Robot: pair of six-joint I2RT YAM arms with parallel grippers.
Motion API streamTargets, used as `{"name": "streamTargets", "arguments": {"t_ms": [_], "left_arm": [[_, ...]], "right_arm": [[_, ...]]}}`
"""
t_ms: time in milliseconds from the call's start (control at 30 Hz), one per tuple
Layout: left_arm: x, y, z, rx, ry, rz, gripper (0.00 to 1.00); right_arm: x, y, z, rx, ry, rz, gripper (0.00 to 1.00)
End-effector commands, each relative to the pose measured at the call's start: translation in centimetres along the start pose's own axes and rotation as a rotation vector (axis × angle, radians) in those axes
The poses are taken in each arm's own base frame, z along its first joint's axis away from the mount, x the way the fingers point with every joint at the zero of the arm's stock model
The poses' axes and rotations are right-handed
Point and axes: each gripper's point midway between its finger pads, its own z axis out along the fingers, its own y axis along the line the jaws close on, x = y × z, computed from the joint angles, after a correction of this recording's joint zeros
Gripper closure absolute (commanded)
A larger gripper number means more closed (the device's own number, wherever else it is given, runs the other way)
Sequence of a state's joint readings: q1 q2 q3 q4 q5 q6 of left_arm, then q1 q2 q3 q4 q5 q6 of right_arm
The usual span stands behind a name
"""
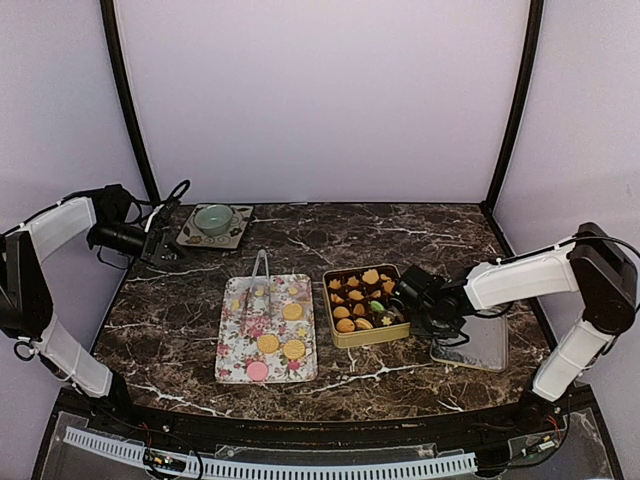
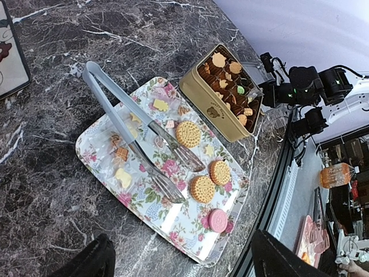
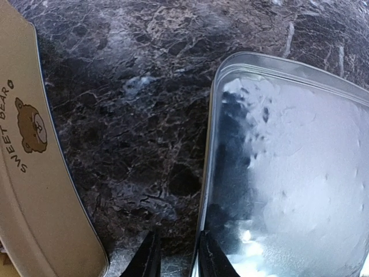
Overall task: Pack the cookies
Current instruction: Pick up the box lid from the center of the board.
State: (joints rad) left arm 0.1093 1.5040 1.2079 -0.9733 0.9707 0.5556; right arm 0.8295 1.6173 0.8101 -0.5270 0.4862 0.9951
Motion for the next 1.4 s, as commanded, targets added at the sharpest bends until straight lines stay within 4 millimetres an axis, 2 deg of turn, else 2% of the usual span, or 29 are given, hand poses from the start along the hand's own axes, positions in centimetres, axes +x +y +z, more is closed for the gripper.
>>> {"name": "streamTargets", "arguments": {"t_ms": [0, 167, 333, 467, 600, 700, 767, 867, 1000, 1067, 1133, 1200, 1267, 1367], "left_arm": [[-0.7, -1.2, -0.8, 0.016, -0.020, 0.034, 0.16], [-1.0, -1.5, -0.9, 0.031, -0.032, 0.043, 0.16], [-1.3, -1.8, -0.6, 0.053, -0.037, 0.043, 0.16], [-1.5, -2.7, 0.3, 0.084, -0.021, 0.053, 0.17], [-2.1, -4.1, 1.8, 0.132, 0.010, 0.082, 0.17], [-2.7, -5.3, 2.9, 0.177, 0.030, 0.114, 0.17], [-3.5, -6.2, 3.5, 0.210, 0.031, 0.155, 0.16], [-5.3, -7.8, 3.4, 0.303, -0.002, 0.197, 0.15], [-7.8, -10.0, 3.3, 0.434, -0.059, 0.210, 0.14], [-8.9, -10.8, 3.8, 0.474, -0.080, 0.209, 0.14], [-9.7, -11.5, 4.4, 0.521, -0.090, 0.171, 0.14], [-10.5, -12.2, 4.7, 0.552, -0.092, 0.131, 0.14], [-11.3, -13.0, 4.7, 0.587, -0.096, 0.092, 0.14], [-12.3, -14.2, 4.5, 0.631, -0.103, 0.051, 0.14]], "right_arm": [[1.1, -0.6, 1.2, -0.002, 0.046, 0.015, 0.80], [1.3, -1.1, 1.2, -0.014, 0.050, 0.052, 0.99], [-1.8, -1.6, -2.0, -0.053, -0.030, 0.109, 1.00], [-5.2, -2.3, -5.8, -0.091, -0.110, 0.155, 1.00], [-9.1, -1.8, -11.4, -0.226, -0.205, 0.202, 1.00], [-11.8, -0.7, -16.5, -0.394, -0.271, 0.224, 1.00], [-13.8, -0.1, -20.7, -0.512, -0.319, 0.226, 1.00], [-15.8, 0.5, -26.0, -0.665, -0.373, 0.218, 1.00], [-16.8, 2.6, -32.4, -0.982, -0.428, 0.217, 1.00], [-17.2, 4.4, -36.4, -1.220, -0.463, 0.210, 1.00], [-17.0, 5.7, -38.5, -1.397, -0.460, 0.220, 1.00], [-17.7, 6.7, -39.9, -1.490, -0.512, 0.203, 1.00], [-17.4, 8.1, -42.1, -1.663, -0.445, 0.209, 1.00], [-17.4, 8.7, -45.0, -1.886, -0.447, 0.202, 1.00]]}}
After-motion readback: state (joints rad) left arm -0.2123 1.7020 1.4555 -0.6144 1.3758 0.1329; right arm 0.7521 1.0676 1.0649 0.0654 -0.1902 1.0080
